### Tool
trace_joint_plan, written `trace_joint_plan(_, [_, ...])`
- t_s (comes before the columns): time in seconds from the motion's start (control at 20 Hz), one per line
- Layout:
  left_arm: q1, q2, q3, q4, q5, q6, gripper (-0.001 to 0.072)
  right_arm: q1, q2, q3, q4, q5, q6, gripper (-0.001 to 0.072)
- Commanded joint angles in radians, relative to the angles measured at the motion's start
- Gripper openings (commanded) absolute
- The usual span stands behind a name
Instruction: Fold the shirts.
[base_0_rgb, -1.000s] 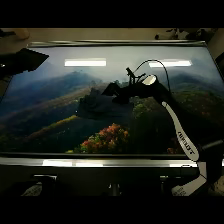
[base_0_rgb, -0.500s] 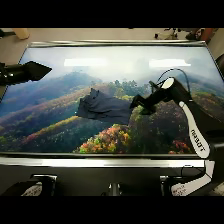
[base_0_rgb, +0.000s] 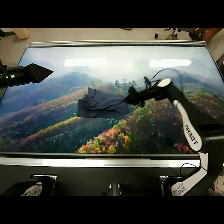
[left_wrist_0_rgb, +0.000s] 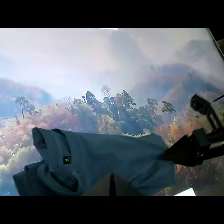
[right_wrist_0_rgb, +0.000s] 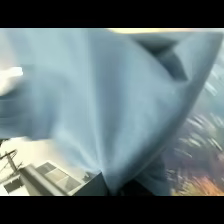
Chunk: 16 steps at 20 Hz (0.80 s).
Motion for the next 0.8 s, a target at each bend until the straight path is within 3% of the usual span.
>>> trace_joint_plan(0.0, [0.000, -0.013, 0.000, 0.001, 0.000, -0.010, 0.0025, -0.165, 0.038, 0.186, -0.002, 0.139, -0.068, 0.0018])
trace_joint_plan(0.25, [-0.001, -0.027, 0.000, 0.002, 0.000, -0.028, 0.0025, -0.578, 0.101, 0.294, -0.136, 0.231, 0.026, 0.0019])
trace_joint_plan(0.45, [-0.002, -0.027, 0.000, 0.001, -0.001, -0.028, 0.0025, -0.865, 0.110, 0.293, -0.296, 0.391, 0.087, 0.0019])
trace_joint_plan(0.75, [-0.002, -0.027, 0.000, 0.001, -0.003, -0.028, 0.0025, -1.046, 0.137, 0.215, -0.592, 0.487, 0.111, 0.0019])
